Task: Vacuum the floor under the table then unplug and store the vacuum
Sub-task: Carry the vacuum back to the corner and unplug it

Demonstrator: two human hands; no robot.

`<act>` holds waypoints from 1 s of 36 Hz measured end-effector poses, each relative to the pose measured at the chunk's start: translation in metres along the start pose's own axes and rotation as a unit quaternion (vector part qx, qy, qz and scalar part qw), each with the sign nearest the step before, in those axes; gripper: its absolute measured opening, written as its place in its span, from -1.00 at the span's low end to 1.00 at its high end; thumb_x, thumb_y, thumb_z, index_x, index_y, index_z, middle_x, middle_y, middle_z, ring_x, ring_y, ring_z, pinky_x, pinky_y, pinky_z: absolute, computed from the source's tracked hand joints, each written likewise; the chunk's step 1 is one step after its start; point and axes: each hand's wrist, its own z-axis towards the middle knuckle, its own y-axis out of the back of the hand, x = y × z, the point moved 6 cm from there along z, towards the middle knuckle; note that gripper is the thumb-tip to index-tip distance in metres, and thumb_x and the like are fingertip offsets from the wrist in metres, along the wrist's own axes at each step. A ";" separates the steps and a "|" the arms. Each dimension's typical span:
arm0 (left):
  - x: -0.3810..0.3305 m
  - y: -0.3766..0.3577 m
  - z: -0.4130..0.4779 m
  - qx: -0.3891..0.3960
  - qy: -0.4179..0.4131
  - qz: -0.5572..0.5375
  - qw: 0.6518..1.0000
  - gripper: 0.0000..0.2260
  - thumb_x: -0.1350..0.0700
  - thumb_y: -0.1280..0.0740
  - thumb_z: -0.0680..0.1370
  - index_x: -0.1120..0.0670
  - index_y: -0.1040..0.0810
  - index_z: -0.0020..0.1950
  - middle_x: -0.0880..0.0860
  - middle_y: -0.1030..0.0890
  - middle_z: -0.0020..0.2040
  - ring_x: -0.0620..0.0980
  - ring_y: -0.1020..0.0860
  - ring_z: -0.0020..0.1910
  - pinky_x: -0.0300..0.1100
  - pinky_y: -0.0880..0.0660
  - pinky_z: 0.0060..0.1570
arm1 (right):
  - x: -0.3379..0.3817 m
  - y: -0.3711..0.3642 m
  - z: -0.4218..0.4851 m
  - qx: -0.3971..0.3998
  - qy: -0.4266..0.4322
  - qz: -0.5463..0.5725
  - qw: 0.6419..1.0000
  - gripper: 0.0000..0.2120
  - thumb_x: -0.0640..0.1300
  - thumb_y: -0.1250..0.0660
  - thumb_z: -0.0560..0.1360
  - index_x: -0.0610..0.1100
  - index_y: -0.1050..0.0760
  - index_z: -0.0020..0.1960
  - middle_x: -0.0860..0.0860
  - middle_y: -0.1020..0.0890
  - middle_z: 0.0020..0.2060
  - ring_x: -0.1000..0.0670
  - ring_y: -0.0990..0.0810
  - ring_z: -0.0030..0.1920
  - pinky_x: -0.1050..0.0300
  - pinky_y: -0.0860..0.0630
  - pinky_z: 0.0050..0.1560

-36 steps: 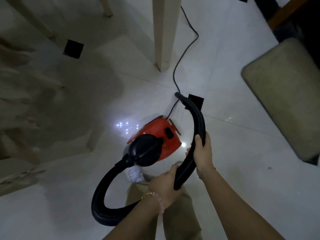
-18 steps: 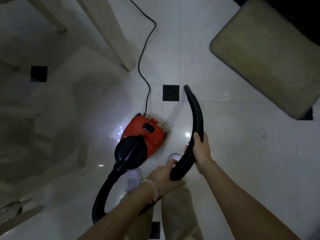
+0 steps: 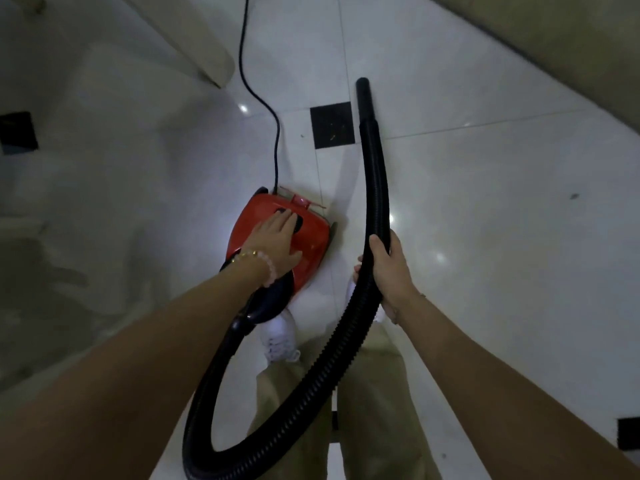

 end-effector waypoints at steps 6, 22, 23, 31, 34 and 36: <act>0.007 -0.028 0.018 0.160 0.004 0.210 0.964 -0.27 -0.13 -0.09 0.59 0.21 0.23 0.53 0.16 0.20 0.56 0.07 0.16 0.55 0.06 0.15 0.52 | -0.013 0.008 0.007 -0.012 -0.009 -0.017 1.000 -0.68 -0.06 -0.14 0.64 -0.10 -0.30 0.37 -0.11 -0.45 -0.30 0.04 -0.50 -0.45 0.19 -0.52 -0.45; 0.046 -0.024 -0.061 -0.091 0.213 -0.290 0.929 -0.62 0.02 -0.37 0.48 0.09 -0.46 0.26 0.13 -0.61 0.13 0.15 -0.55 0.08 -0.16 -0.40 -0.02 | 0.021 -0.021 0.002 -0.025 0.017 -0.055 0.998 -0.73 -0.05 -0.16 0.63 -0.06 -0.34 0.31 -0.09 -0.45 -0.28 0.06 -0.50 -0.46 0.20 -0.54 -0.44; 0.046 -0.037 -0.071 -0.055 0.244 -0.308 0.918 -0.58 0.06 -0.35 0.51 0.14 -0.40 0.33 0.19 -0.57 0.19 0.20 -0.53 0.15 -0.12 -0.41 0.05 | 0.023 -0.021 0.000 -0.027 0.015 -0.056 0.998 -0.73 -0.05 -0.16 0.63 -0.06 -0.34 0.31 -0.09 -0.45 -0.27 0.04 -0.50 -0.45 0.20 -0.54 -0.44; 0.032 0.011 -0.068 0.030 0.285 -0.356 0.889 -0.62 0.18 -0.29 0.53 0.28 -0.41 0.32 0.30 -0.54 0.20 0.24 -0.51 0.18 -0.04 -0.43 0.12 | 0.074 -0.013 -0.037 -0.021 0.002 -0.087 0.996 -0.78 -0.05 -0.16 0.63 -0.09 -0.40 0.23 -0.11 -0.46 -0.27 0.03 -0.50 -0.44 0.19 -0.54 -0.44; 0.008 0.058 -0.072 0.002 0.281 -0.385 0.879 -0.67 0.16 -0.30 0.52 0.27 -0.46 0.24 0.29 -0.57 0.11 0.25 -0.55 0.10 0.00 -0.48 0.09 | 0.132 0.001 -0.059 -0.019 0.002 -0.079 0.997 -0.78 -0.06 -0.16 0.62 -0.15 -0.42 0.18 -0.13 -0.48 -0.31 0.01 -0.49 -0.46 0.17 -0.53 -0.45; -0.010 0.091 -0.087 -0.010 0.270 -0.417 0.868 -0.72 0.17 -0.31 0.52 0.27 -0.47 0.18 0.25 -0.59 -0.02 0.21 -0.56 0.00 0.01 -0.51 0.05 | 0.179 0.013 -0.078 -0.015 0.007 -0.076 0.997 -0.81 -0.06 -0.18 0.62 -0.15 -0.46 0.10 -0.12 -0.50 -0.33 0.02 -0.50 -0.48 0.20 -0.52 -0.47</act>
